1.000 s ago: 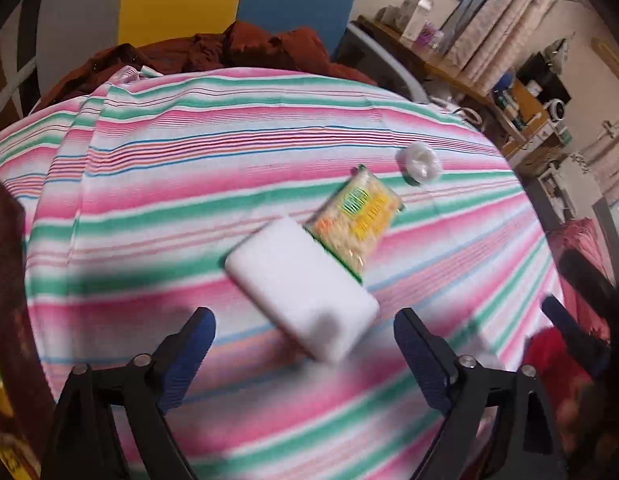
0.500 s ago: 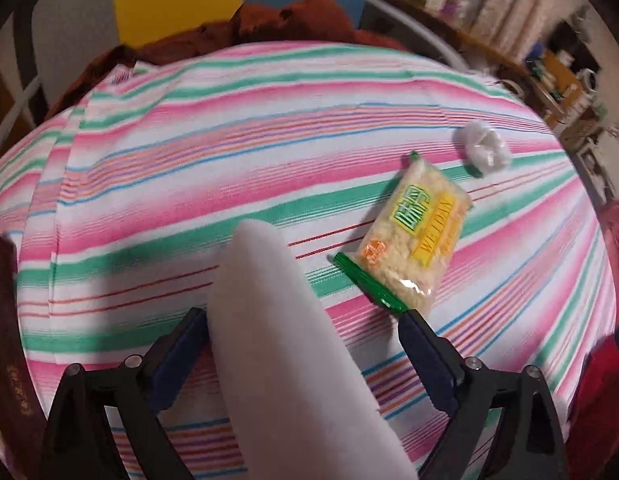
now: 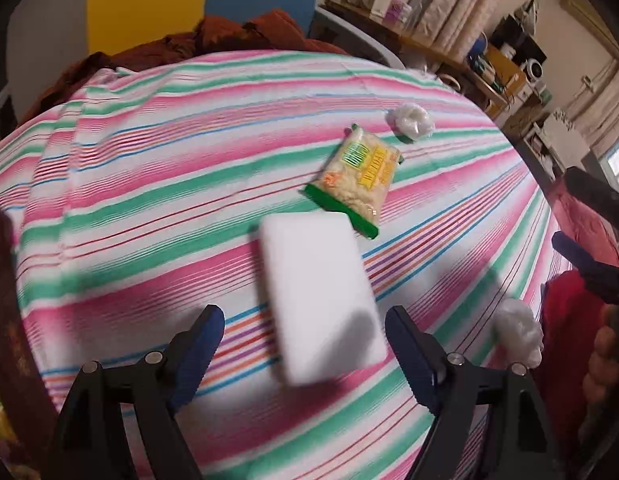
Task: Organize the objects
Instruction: 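Grasp the white sponge with the left tool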
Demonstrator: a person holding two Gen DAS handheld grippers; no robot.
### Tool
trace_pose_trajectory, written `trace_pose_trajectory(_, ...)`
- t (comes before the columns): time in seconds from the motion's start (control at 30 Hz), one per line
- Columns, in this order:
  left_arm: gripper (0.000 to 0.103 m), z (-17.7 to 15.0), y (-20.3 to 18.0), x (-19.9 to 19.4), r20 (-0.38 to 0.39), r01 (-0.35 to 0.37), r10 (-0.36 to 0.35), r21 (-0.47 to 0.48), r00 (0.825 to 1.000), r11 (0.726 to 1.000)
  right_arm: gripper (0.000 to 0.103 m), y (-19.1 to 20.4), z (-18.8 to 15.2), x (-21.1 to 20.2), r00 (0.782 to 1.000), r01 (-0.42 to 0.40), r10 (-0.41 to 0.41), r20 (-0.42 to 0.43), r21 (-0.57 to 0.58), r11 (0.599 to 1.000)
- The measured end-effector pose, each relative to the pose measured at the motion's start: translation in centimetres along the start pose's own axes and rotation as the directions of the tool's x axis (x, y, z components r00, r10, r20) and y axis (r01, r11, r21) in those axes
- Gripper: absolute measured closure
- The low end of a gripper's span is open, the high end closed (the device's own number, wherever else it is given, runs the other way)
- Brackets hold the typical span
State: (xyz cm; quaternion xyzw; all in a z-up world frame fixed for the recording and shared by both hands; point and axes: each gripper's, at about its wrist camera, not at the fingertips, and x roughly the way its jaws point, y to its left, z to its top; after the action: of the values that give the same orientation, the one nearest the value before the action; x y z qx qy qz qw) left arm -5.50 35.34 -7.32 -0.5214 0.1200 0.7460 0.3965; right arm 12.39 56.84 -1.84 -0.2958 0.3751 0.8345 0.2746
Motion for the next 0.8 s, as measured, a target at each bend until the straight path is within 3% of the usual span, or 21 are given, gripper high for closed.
trace_pose_trajectory(0.17,0.019,0.0,0.4,-0.6,0.009,-0.038,0.038,0.038,0.999,0.999,0.0,0.0,-0.1,0.1,1.0,0.002,-0.002,-0.003,0.0,1.0)
trace_pose_trajectory(0.3,0.019,1.5,-0.3,0.4,-0.03,0.027,-0.027,-0.013,0.999,1.0,0.0,-0.2,-0.1,-0.2,1.0,-0.007,0.007,0.007,0.017,1.0)
trace_pose_trajectory(0.5,0.019,3.3,-2.9,3.8,-0.081,-0.077,0.079,0.031,0.994,0.997,0.0,-0.3,-0.1,-0.1,1.0,-0.016,0.016,0.002,0.021,1.0)
trace_pose_trajectory(0.53,0.02,3.2,-3.1,4.5,-0.097,-0.106,0.11,0.041,0.989,0.994,0.0,-0.3,-0.1,-0.1,1.0,-0.02,0.02,0.002,0.022,1.0)
trace_pose_trajectory(0.63,0.032,2.5,-3.0,4.6,-0.043,-0.14,0.143,0.064,0.989,0.988,0.0,-0.3,-0.1,0.0,1.0,-0.025,0.025,-0.002,0.021,0.999)
trace_pose_trajectory(0.8,0.045,1.7,-2.3,4.0,0.0,-0.132,0.132,0.073,0.991,0.989,0.0,0.2,-0.1,0.4,1.0,-0.012,0.012,-0.017,-0.004,1.0)
